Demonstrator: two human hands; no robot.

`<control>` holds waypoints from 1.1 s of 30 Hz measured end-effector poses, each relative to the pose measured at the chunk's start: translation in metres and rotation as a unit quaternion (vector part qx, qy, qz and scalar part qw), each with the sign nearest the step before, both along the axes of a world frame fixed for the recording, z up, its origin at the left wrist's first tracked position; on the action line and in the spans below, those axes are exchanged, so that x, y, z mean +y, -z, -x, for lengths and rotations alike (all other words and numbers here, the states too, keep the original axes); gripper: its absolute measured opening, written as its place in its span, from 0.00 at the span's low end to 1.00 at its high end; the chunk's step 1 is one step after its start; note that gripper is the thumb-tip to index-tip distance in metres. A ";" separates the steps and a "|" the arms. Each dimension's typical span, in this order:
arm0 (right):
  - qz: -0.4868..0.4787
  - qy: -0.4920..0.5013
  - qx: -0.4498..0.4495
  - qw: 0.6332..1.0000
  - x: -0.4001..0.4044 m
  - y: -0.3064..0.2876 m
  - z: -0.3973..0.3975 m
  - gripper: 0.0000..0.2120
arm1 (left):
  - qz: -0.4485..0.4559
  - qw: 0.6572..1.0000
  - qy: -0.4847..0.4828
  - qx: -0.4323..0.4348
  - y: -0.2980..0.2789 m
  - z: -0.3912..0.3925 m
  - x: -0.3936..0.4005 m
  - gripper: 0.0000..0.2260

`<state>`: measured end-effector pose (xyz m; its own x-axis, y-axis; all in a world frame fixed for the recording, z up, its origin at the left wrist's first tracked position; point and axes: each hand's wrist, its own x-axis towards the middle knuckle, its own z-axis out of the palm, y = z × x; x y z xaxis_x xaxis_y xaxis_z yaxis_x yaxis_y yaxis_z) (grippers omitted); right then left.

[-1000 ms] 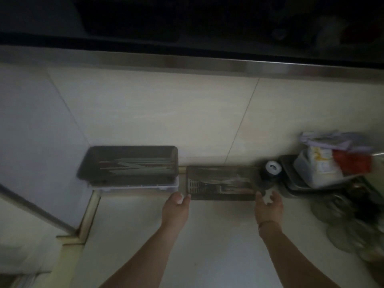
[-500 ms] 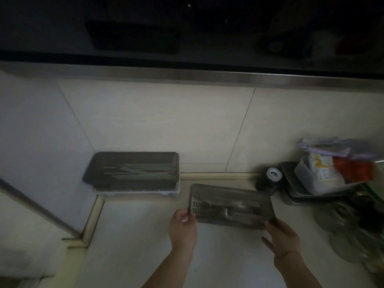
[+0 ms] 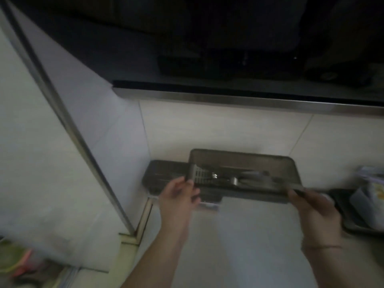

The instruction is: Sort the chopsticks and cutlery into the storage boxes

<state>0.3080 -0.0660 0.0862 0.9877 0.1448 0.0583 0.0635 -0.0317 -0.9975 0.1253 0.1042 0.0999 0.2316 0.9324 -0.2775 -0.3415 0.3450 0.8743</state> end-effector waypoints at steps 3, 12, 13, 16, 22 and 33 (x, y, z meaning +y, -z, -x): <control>0.039 -0.044 -0.006 0.998 0.056 0.008 0.016 0.08 | 0.003 0.999 -0.043 0.021 -0.003 0.017 0.047 0.05; 0.146 -0.113 -0.012 0.983 0.116 0.042 0.045 0.13 | -0.026 0.989 -0.096 0.107 0.040 0.019 0.092 0.13; 0.153 -0.127 -0.015 0.980 0.115 0.043 0.043 0.14 | -0.037 0.988 -0.094 0.117 0.043 0.016 0.090 0.12; 0.120 -0.178 0.024 0.977 0.119 0.044 0.045 0.16 | -0.023 0.986 -0.103 0.129 0.047 0.008 0.086 0.17; 0.134 -0.198 0.018 0.971 0.128 0.049 0.053 0.13 | -0.011 0.982 -0.089 0.168 0.052 0.007 0.092 0.26; 0.164 -0.214 0.015 0.963 0.113 0.045 0.057 0.24 | -0.018 0.981 -0.059 0.184 0.051 0.019 0.086 0.26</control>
